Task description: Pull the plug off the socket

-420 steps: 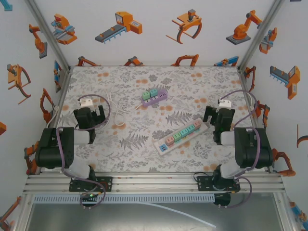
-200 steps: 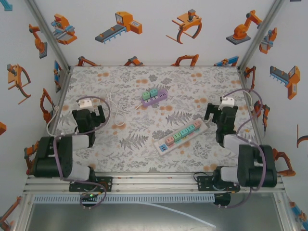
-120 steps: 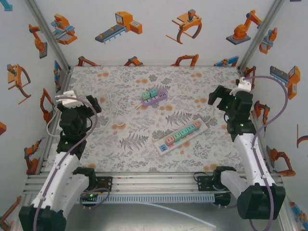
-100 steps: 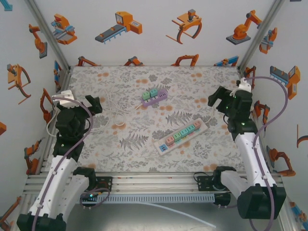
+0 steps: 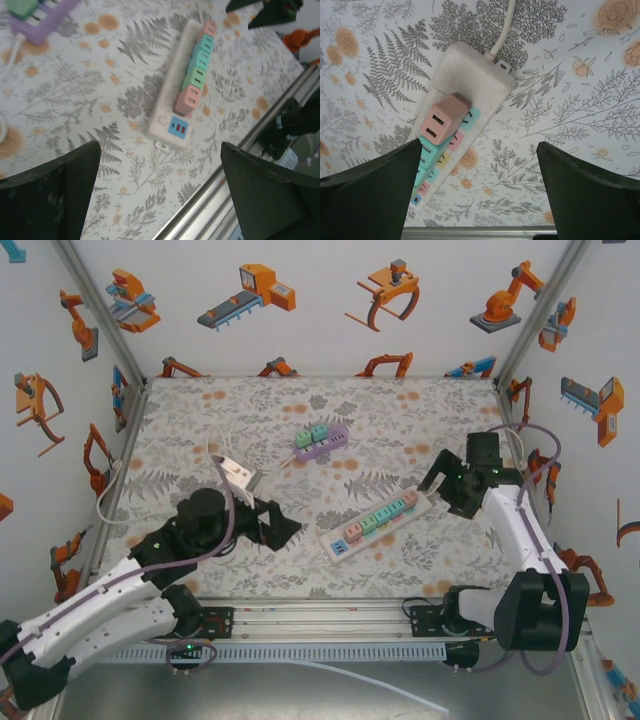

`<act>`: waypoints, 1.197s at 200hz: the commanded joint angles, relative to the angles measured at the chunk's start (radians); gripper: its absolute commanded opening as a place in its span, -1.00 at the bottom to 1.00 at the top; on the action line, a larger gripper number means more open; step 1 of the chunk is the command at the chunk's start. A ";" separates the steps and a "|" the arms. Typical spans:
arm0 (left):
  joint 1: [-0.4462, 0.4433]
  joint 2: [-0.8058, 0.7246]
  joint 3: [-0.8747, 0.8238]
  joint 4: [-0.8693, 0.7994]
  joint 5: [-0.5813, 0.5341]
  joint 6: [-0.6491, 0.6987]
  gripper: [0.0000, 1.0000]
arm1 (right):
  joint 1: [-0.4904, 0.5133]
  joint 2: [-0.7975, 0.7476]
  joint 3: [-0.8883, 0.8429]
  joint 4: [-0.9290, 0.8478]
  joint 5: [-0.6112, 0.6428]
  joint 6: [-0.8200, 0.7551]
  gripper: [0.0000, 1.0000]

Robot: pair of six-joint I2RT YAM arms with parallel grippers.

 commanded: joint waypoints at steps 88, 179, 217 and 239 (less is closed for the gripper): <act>-0.374 0.637 -0.045 0.473 -0.284 0.264 0.94 | 0.002 0.341 0.070 0.155 0.016 0.111 0.61; -0.377 0.889 0.014 0.670 -0.350 0.216 0.94 | 0.002 0.359 0.073 0.165 0.043 0.145 0.66; -0.377 0.900 0.010 0.654 -0.452 0.198 1.00 | 0.004 0.359 0.047 0.180 0.038 0.159 0.55; -0.377 0.874 -0.002 0.620 -0.518 0.177 0.88 | 0.016 0.344 -0.001 0.222 -0.009 0.176 0.21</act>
